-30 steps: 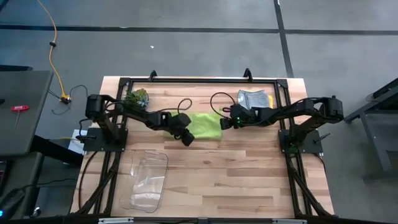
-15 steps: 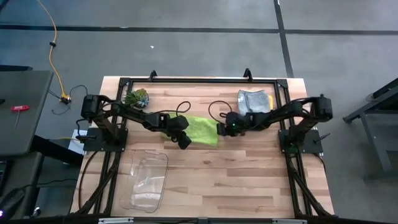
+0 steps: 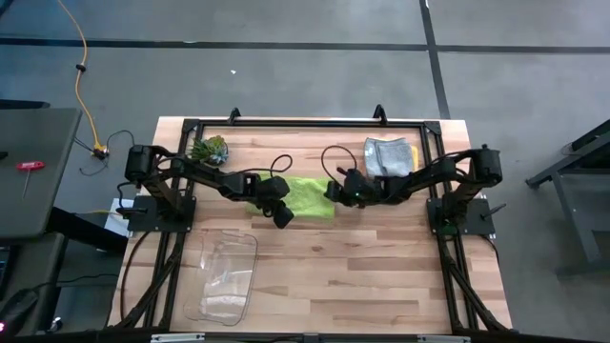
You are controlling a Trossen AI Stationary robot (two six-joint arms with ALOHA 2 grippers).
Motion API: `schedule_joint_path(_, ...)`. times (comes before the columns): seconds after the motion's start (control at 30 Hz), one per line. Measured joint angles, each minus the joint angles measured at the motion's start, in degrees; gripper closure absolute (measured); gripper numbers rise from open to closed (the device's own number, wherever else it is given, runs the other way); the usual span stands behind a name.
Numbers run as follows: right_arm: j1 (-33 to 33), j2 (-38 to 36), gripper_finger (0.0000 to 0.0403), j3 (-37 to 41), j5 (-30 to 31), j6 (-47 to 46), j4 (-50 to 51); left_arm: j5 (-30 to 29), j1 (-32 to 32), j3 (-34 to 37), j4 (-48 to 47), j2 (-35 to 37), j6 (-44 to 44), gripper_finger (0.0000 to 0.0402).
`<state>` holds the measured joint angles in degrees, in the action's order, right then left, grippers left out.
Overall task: Fold microfiber towels
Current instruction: Fold the green towel
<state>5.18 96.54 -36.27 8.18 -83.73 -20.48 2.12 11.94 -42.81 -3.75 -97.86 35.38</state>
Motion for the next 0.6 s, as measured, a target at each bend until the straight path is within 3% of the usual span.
schedule_joint_path(0.23,1.87,-0.08,0.0215,0.0,3.33,0.74,-4.02,0.3,0.04,0.0,0.04,0.0,0.0,0.0402)
schedule_joint_path(0.43,3.53,-0.14,0.0215,0.0,2.58,6.74,-9.2,1.13,0.04,0.0,0.07,0.0,-0.01,0.0402)
schedule_joint_path(0.6,4.59,-0.72,0.0215,0.0,-3.47,14.02,-9.08,1.74,0.04,0.0,0.07,0.0,-0.02,0.0402)
